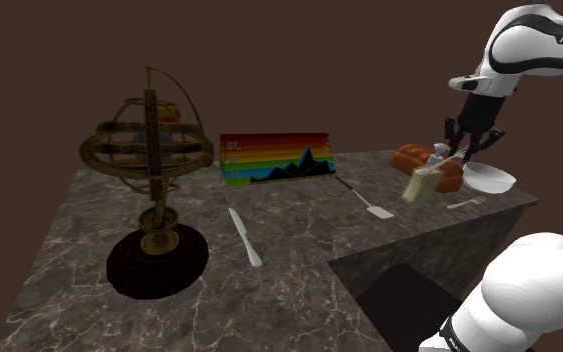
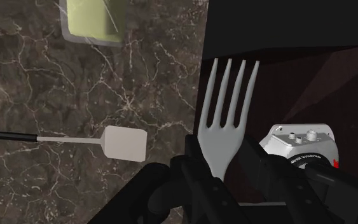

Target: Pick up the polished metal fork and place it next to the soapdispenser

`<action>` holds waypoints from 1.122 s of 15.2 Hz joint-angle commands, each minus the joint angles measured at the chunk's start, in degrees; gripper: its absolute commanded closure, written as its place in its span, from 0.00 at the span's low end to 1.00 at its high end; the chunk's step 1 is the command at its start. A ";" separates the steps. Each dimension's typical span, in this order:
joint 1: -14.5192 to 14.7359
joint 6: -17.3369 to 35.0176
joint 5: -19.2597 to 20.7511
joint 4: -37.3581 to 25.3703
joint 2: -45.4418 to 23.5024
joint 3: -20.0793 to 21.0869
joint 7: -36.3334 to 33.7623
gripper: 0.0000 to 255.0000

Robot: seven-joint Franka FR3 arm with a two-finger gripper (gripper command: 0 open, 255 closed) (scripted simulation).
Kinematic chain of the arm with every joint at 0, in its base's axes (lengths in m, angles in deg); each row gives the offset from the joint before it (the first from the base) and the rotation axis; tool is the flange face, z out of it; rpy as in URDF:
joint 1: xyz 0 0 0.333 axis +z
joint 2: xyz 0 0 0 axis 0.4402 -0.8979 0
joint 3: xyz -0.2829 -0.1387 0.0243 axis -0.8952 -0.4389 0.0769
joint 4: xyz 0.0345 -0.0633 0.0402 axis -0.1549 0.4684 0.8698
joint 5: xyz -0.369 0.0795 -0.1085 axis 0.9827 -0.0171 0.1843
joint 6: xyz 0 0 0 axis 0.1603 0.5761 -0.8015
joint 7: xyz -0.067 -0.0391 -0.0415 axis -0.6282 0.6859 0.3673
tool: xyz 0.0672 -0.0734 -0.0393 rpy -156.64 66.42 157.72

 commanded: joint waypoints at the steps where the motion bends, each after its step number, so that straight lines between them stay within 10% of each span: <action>1: -0.17 1.49 0.39 1.75 0.31 -0.44 -0.11 1.00; 17: -1.39 13.00 3.58 14.09 1.17 -3.86 -1.49 1.00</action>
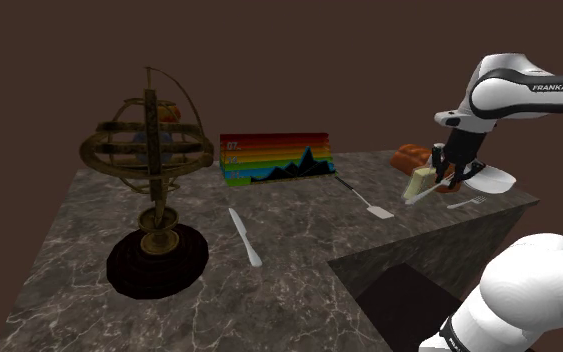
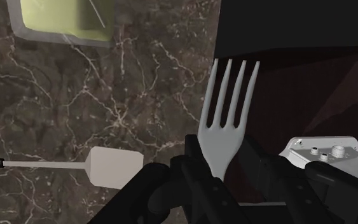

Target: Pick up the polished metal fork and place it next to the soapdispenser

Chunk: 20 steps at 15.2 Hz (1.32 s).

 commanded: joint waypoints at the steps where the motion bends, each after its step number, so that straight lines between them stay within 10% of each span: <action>1: -0.10 1.62 0.42 1.47 -0.15 -0.46 -0.27 1.00; 20: -1.04 17.95 5.38 12.65 -5.33 -6.44 -1.78 1.00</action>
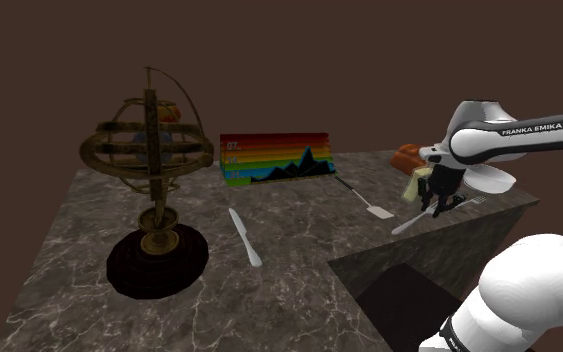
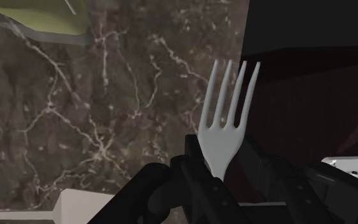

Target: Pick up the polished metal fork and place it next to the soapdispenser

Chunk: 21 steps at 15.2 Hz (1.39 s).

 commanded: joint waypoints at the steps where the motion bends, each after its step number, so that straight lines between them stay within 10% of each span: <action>1: -0.06 2.06 0.61 1.09 -0.94 -0.75 -0.19 1.00; 15: 0.07 8.30 2.27 3.66 -4.65 -3.13 -0.67 1.00; 16: 0.07 8.30 2.27 3.66 -4.65 -3.13 -0.67 0.00; 21: 0.07 8.30 2.27 3.65 -4.65 -3.13 -0.67 0.00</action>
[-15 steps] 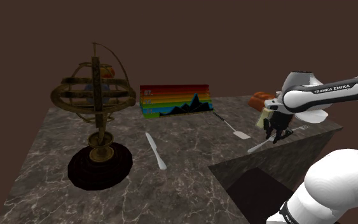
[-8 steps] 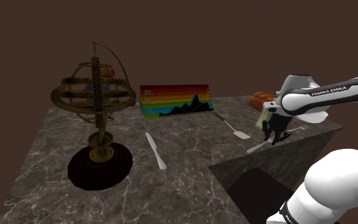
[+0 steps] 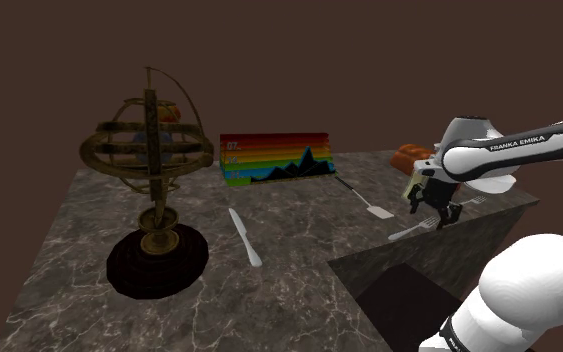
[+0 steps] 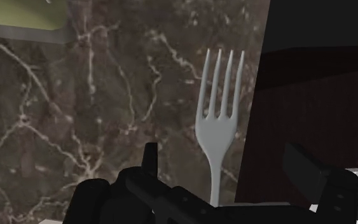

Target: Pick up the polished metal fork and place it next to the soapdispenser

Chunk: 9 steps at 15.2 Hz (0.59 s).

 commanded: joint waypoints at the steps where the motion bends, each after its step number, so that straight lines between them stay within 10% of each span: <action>1: -0.02 -2.63 -0.70 -0.96 1.66 1.07 0.08 0.00; 9: 0.15 -9.49 -2.76 -4.12 5.34 3.87 0.38 0.00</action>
